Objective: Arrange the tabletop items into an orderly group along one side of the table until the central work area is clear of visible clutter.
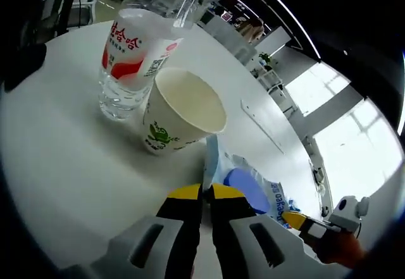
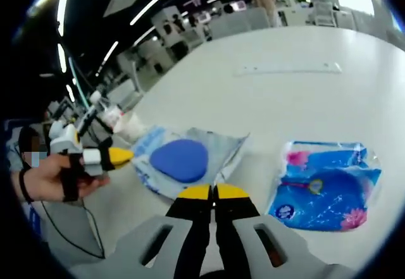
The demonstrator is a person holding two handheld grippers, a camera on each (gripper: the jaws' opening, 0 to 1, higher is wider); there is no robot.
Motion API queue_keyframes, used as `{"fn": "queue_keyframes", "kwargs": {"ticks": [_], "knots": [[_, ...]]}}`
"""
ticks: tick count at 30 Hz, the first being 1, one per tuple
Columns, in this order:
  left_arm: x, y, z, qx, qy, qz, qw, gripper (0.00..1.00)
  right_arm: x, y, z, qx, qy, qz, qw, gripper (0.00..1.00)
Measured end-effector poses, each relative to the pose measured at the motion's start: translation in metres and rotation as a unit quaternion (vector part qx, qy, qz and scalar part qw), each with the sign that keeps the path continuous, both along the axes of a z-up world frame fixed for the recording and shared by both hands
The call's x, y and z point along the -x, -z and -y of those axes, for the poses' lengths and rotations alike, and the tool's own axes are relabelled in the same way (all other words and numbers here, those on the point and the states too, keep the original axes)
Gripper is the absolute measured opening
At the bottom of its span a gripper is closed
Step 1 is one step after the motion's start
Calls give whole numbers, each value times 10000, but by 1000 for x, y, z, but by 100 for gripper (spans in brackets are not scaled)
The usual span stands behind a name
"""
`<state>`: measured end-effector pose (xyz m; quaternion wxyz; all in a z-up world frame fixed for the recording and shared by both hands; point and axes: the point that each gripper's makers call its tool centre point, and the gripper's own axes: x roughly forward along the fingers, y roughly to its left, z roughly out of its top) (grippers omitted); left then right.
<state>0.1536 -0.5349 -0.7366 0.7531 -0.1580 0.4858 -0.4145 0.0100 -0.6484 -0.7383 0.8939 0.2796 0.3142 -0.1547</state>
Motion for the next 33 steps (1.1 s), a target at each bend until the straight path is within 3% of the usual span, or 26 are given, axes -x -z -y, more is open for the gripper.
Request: {"fn": "queue_keyframes", "kwargs": {"ticks": [9,15,24,33], "knots": [[-12,7,-2,-185,-40,23,9998,2,-15,6,2,-51,133,40,9999,0],[-13,16,0,-210,3,-86,9997,3,-13,8,6,-7,406,112,9991,0],[-9,22,-8,-314,-57,-274,9991,9,-8,15,4,-139,455,55,9989,3],[-5,19,-17,-348,217,-39,9992,10,0,13,0,-183,466,133,9987,4]]}}
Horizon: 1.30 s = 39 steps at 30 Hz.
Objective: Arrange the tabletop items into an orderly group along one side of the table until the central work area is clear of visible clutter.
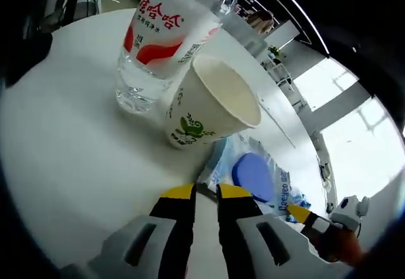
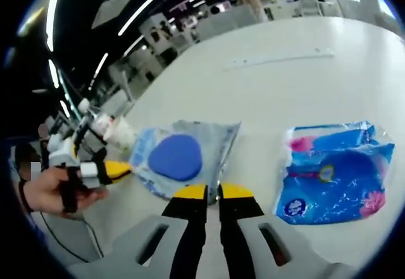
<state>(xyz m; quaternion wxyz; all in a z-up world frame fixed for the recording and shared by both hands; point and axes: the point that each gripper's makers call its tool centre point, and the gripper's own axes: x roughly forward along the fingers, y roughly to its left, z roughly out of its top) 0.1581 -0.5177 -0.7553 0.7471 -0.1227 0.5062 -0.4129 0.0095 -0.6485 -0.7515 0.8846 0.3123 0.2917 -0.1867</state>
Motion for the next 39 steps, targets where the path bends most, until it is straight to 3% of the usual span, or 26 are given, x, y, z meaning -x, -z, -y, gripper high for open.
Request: {"fn": "queue_keyframes", "kwargs": {"ticks": [3,14,19,22,26,30,39], "knots": [[1,-2,-7,-98,242,225,9994,9,2,-1,-1,3,6,16,10000,4],[2,-13,-27,-54,172,306,9994,9,10,-5,-3,33,24,54,10000,4],[10,-16,-36,-67,326,402,9986,9,19,-8,-6,65,16,59,10000,4],[16,-18,-42,-110,502,544,9972,9,34,-10,-11,132,-9,-3,9999,4],[21,-25,-53,-150,814,861,9928,10,60,-11,1,197,120,-52,9997,4],[23,-28,-67,-117,861,871,9924,10,80,-10,6,157,167,-125,9997,4],[29,-25,-105,-374,1132,1128,9864,11,128,-10,24,340,399,-346,9980,4]]}}
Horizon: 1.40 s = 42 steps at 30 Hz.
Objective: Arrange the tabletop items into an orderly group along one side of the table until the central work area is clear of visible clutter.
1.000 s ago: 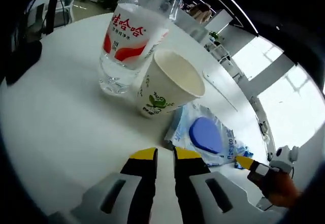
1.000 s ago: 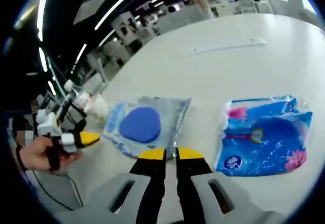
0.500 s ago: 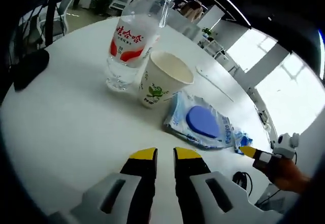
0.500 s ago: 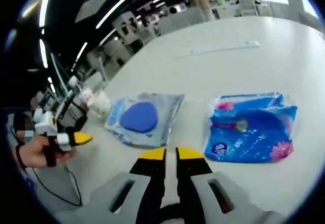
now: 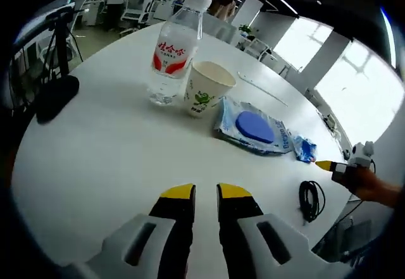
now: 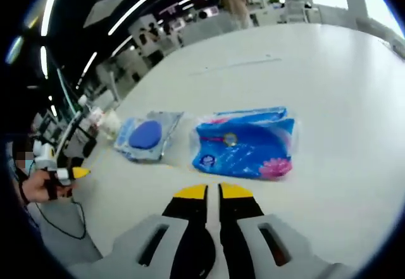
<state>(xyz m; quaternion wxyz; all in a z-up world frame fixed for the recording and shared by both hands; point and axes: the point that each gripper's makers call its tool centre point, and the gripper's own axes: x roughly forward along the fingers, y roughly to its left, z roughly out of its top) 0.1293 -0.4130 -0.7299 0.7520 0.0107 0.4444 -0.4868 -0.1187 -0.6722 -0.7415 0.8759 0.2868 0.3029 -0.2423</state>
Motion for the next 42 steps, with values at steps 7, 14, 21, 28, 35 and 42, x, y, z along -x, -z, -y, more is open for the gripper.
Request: {"fn": "queue_keyframes", "kwargs": {"ticks": [7,14,21,28,35,42], "knots": [[11,-7,-13,-19,191,166,9997,12,32,1,6,14,392,-96,9992,5],[24,-15,-23,43,391,342,9986,14,52,4,23,-9,746,-167,9971,10],[24,-18,-34,41,450,465,9979,17,59,5,38,6,1111,-116,9937,10],[29,-27,-39,96,465,624,9969,17,53,6,50,30,1218,-99,9925,11],[33,-31,-40,248,267,545,9978,17,44,6,59,36,1212,-50,9926,12],[38,-36,-44,403,14,420,9983,17,30,9,75,22,1191,-67,9929,11]]}}
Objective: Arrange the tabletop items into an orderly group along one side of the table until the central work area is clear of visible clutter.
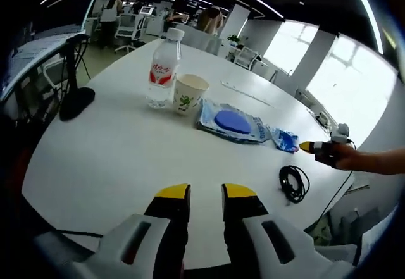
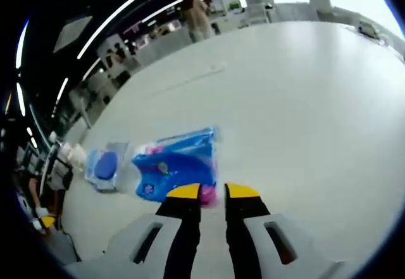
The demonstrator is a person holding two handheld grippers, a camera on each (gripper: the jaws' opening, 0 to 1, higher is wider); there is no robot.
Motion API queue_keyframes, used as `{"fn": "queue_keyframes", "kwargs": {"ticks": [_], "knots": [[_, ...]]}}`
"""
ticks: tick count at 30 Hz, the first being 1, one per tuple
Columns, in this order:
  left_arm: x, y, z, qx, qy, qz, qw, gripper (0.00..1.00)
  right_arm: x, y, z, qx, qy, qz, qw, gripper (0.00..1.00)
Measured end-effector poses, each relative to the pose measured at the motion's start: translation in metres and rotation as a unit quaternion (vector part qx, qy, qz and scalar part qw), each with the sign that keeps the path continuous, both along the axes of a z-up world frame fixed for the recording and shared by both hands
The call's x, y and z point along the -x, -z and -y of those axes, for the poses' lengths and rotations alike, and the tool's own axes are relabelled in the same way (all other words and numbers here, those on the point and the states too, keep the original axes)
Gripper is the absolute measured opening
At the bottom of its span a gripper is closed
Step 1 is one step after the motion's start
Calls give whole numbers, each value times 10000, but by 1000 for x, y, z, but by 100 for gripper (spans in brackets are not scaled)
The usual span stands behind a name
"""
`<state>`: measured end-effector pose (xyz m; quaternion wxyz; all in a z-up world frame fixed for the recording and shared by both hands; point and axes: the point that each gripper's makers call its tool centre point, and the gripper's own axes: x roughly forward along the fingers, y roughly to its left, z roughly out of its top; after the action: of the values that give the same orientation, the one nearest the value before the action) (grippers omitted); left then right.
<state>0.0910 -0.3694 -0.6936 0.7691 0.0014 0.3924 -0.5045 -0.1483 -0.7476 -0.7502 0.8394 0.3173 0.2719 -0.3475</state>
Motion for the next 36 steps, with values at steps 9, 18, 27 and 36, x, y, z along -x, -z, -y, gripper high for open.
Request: {"fn": "queue_keyframes", "kwargs": {"ticks": [9,18,27,36], "knots": [[5,-5,-5,81,-160,-46,9998,17,-15,6,10,-32,-92,-148,9998,3],[3,-4,-9,52,-217,-79,9997,17,-25,7,8,-2,-230,-194,9995,0],[0,-3,-9,64,-271,-123,9995,17,-29,6,6,78,-479,-247,9985,1],[-1,-2,-8,55,-228,-102,9997,18,-21,2,-18,206,-915,-374,9949,16]]}}
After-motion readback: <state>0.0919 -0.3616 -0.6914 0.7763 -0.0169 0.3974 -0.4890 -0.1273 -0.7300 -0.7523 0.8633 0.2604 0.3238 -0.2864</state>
